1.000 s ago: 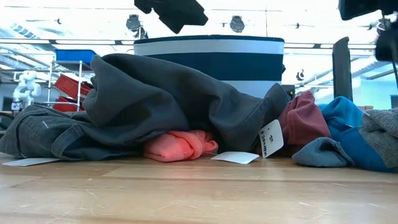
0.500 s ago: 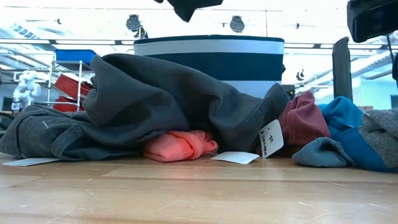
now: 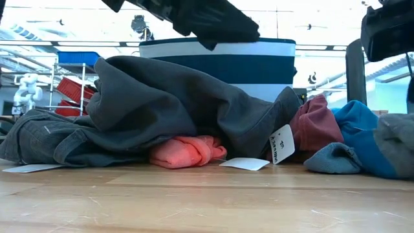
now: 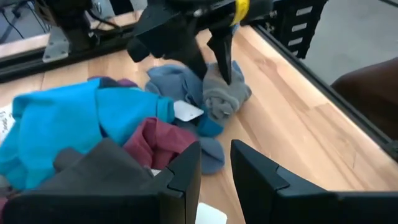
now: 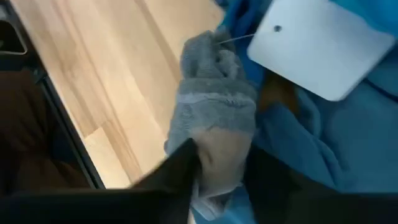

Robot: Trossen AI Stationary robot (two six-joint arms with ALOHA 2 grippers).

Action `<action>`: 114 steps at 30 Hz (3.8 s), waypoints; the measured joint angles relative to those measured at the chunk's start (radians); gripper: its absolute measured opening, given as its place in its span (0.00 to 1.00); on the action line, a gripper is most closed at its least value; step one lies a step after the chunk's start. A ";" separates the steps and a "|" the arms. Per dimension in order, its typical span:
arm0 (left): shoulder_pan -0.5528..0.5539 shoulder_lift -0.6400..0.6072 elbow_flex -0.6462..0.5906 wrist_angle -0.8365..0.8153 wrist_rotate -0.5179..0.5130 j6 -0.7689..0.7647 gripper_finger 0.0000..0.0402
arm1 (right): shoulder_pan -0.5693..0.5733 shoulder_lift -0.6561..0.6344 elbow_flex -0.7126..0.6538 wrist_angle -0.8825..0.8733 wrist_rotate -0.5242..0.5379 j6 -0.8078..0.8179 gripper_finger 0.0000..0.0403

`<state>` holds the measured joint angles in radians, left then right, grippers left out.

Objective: Sort clothes
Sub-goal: Put the gray sock into the blue bin, then put the orange sock into the blue bin

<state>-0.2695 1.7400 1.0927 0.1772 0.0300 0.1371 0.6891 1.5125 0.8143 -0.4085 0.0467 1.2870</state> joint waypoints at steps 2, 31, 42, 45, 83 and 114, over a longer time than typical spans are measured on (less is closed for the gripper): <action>0.000 0.008 0.000 -0.003 -0.001 0.000 0.24 | 0.000 0.005 0.000 0.026 0.002 -0.037 0.10; 0.014 -0.062 0.001 -0.421 -0.115 -0.075 0.24 | -0.076 -0.246 0.638 -0.364 0.345 -0.774 0.00; -0.037 -0.062 -0.066 -0.304 -0.050 -0.207 0.24 | -0.559 -0.244 0.852 -0.481 0.256 -1.166 0.00; -0.051 -0.062 -0.100 -0.194 -0.055 -0.210 0.24 | -0.742 -0.225 0.864 -0.467 0.162 -1.230 0.00; -0.056 -0.086 -0.104 -0.159 -0.060 -0.147 0.24 | -1.266 0.196 1.003 -0.424 -0.121 -1.355 0.46; -0.106 -0.081 -0.102 -0.120 0.072 -0.046 0.24 | -0.500 0.194 1.221 -1.144 0.111 -0.939 0.51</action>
<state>-0.3752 1.6588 0.9906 0.0570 0.1016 0.0911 0.1895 1.7069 2.0355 -1.5521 0.1574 0.3481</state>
